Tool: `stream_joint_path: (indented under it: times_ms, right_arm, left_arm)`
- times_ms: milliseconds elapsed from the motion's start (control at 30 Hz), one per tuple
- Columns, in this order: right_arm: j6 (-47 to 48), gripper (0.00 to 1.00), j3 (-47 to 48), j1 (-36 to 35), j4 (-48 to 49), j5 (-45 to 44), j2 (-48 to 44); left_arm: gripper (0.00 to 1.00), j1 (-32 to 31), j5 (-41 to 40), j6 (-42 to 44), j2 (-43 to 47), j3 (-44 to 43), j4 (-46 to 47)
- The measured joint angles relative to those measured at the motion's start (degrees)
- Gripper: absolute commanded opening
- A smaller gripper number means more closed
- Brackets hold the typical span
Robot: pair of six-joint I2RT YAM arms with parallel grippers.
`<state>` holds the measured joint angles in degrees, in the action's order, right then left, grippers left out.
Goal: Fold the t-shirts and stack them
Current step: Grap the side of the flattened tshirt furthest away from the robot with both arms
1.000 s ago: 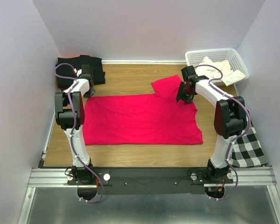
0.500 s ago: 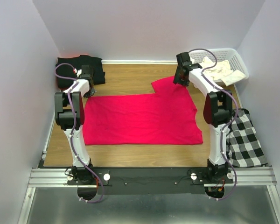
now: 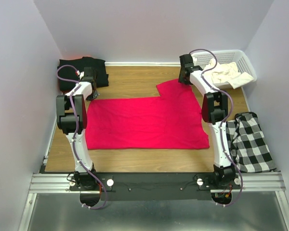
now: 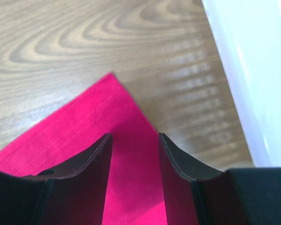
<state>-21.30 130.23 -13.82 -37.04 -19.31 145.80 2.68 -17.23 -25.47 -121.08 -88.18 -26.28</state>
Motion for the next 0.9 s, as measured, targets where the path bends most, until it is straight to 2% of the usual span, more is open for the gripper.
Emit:
stream_joint_path:
  times_ms: [333, 733, 767, 800, 900]
  right_arm:
    - [2.93, 0.53, 3.19, 1.16, 5.29, 0.59, 2.51]
    - [3.63, 0.52, 4.17, 1.99, 7.96, 6.60, 4.61]
    - [3.63, 0.50, 4.09, 2.05, 8.17, 6.99, 4.61]
    - [3.63, 0.39, 4.02, 2.12, 8.28, 7.21, 4.61]
    - [3.50, 0.15, 3.98, 2.25, 8.35, 7.63, 4.61]
  left_arm:
    - [0.00, 0.00, 0.22, 0.42, 0.00, -0.09, -0.07]
    - [0.00, 0.22, 0.79, 0.48, -0.15, -0.55, -0.68]
    - [0.00, 0.22, 0.81, 0.48, -0.17, -0.59, -0.70]
    - [0.00, 0.22, 0.83, 0.48, -0.22, -0.66, -0.74]
    - [0.00, 0.22, 0.92, 0.50, -0.35, -0.94, -1.03]
